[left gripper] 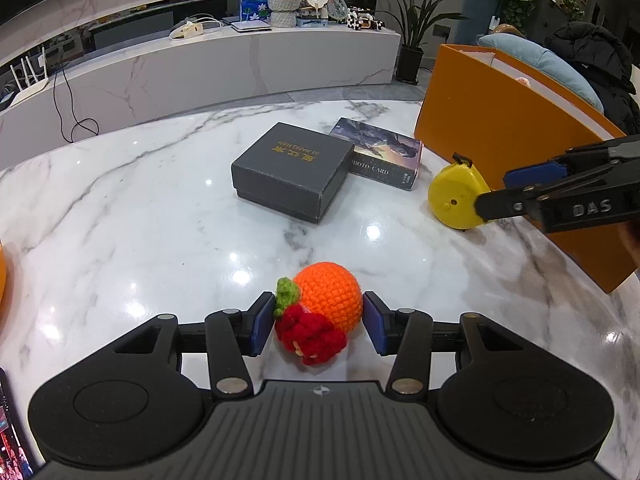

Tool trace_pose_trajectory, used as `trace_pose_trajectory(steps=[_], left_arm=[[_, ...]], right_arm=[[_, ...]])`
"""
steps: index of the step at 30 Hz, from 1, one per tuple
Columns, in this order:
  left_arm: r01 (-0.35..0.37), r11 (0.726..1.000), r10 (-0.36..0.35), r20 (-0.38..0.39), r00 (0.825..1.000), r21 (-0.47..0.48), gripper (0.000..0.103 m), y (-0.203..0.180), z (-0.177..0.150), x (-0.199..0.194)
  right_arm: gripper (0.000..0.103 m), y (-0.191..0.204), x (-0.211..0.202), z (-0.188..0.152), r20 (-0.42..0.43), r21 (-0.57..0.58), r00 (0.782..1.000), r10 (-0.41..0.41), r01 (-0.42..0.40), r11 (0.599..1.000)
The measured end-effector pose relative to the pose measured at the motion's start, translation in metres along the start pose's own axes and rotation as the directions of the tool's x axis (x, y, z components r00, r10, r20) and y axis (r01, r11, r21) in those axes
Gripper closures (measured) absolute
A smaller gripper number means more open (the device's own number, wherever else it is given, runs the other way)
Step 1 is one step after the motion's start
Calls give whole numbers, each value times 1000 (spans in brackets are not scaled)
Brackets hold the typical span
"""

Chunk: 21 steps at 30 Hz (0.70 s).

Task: Organize objects
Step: 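Lift the crocheted fruit and tape measure and carry them over the orange box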

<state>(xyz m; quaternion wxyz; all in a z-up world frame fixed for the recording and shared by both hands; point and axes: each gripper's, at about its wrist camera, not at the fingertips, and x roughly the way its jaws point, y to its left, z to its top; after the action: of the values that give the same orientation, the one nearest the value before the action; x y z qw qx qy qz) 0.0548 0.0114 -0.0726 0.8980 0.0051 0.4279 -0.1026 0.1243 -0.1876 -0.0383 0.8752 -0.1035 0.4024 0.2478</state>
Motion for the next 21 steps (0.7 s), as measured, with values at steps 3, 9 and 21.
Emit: trace_pose_trajectory(steps=[3,9,21], left_arm=[[1,1000,-1,0,1000,0,48,0,1,1],[-2,1000,2,8,1000,4,45,-1,-1,4],[-29,999,29,-2,1000,29,31,-2,-2,10]], right_arm=[[41,3,8,0,44,-44,999,-1,2,999],[44,4,39,-9,58,-107,998,-13,20,994],[81,7,39,-10,63,-124,998,9,-1,992]])
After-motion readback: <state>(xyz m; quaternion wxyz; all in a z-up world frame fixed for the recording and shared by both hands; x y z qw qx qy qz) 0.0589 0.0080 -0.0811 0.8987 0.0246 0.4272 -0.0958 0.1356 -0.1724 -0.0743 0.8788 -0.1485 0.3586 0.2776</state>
